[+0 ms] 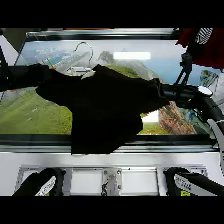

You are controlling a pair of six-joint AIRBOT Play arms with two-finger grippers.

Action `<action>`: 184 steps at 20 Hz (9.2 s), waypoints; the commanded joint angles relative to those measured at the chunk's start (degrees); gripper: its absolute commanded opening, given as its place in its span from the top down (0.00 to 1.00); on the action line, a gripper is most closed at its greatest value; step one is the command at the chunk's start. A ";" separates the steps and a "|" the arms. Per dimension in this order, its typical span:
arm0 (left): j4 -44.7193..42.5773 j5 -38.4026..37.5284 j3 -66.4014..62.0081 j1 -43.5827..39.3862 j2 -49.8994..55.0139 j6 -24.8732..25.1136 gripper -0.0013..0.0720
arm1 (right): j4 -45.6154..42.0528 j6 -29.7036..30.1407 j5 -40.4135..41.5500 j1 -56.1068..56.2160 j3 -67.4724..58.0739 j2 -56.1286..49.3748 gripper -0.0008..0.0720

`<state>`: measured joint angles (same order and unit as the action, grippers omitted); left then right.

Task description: Fold the clothes and pants, and hang the long-sleeved shirts on hangers.

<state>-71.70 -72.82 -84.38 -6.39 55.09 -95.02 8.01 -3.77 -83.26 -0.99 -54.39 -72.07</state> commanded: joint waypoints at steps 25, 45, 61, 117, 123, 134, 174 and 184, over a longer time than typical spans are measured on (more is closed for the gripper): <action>-6.80 -6.27 -18.40 -5.27 -1.99 -1.01 0.12 | 14.45 4.00 3.74 9.60 1.22 0.04 0.97; -6.56 7.13 8.24 -9.40 -10.99 -2.49 0.97 | -5.68 -11.63 32.02 -33.97 -17.03 15.32 0.97; -6.36 8.98 8.20 -10.51 -5.68 -2.45 0.96 | -26.45 -24.15 55.91 -48.85 -30.75 18.53 0.97; -6.16 8.98 8.20 -10.54 -5.64 -2.51 0.97 | -37.59 -34.18 77.46 -48.83 -30.69 18.78 0.97; -6.19 8.81 8.20 -10.54 -5.64 -2.51 0.96 | -37.38 -35.69 77.50 -48.83 -30.69 17.79 0.97; -6.14 8.85 8.20 -10.54 -5.64 -2.51 0.96 | -37.40 -40.68 77.90 -48.83 -44.28 3.21 0.97; -4.72 11.78 8.22 -14.51 -5.62 -2.49 0.96 | -37.42 -44.22 79.65 -49.07 -47.28 -3.45 0.09; -4.76 11.80 8.22 -14.49 -5.62 -2.49 0.96 | -37.38 -44.24 39.45 -45.44 -47.28 10.10 0.38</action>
<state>-76.42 -61.04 -76.18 -20.86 49.45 -97.54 -29.45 -48.05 -26.15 -48.18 -101.67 -64.25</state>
